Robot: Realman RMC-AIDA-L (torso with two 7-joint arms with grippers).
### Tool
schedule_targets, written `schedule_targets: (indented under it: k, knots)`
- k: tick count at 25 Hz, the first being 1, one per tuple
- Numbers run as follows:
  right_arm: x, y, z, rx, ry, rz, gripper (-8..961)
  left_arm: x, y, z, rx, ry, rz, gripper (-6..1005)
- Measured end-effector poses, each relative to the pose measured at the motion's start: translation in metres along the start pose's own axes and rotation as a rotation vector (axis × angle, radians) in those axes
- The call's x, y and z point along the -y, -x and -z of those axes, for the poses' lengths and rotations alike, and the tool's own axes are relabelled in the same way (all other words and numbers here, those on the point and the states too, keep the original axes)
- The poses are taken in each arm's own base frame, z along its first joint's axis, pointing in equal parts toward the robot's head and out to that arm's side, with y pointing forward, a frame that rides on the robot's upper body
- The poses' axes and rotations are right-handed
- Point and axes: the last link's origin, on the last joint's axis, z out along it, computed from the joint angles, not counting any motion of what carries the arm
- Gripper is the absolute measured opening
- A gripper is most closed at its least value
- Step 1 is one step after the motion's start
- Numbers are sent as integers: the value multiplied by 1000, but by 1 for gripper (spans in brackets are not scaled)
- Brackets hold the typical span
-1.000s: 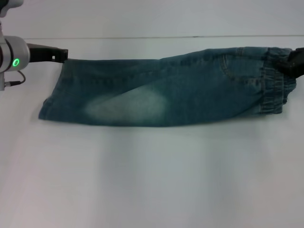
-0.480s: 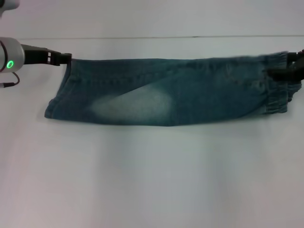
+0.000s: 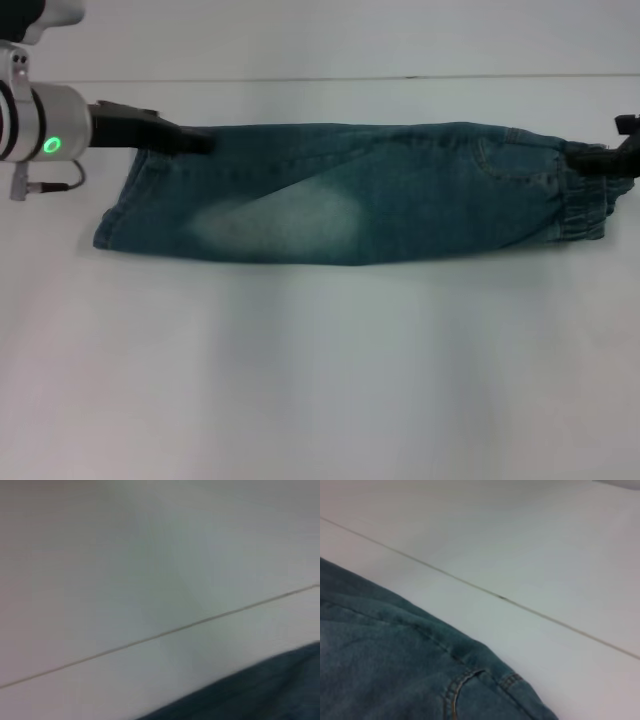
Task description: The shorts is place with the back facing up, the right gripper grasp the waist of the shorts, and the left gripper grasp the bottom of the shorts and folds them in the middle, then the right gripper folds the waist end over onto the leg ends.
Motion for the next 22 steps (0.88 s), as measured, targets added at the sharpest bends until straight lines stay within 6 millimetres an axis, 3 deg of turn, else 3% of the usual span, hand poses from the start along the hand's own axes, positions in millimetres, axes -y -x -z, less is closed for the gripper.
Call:
schedule_targets:
  k: [4,9,17,22]
  knots:
    - [-3,-10,15,1,36,-13,915,-22,0,10,-10,194,-48,936]
    - [-15,-38,27,25,97,-19,915,-48,14,19,40,410,-154,934]
    - [-27,-85,34,133,92,-57,916,-60,27,27,92,543,-193,928]
    - [-27,-106,24,153,33,-55,916,-63,28,27,95,557,-200,921]
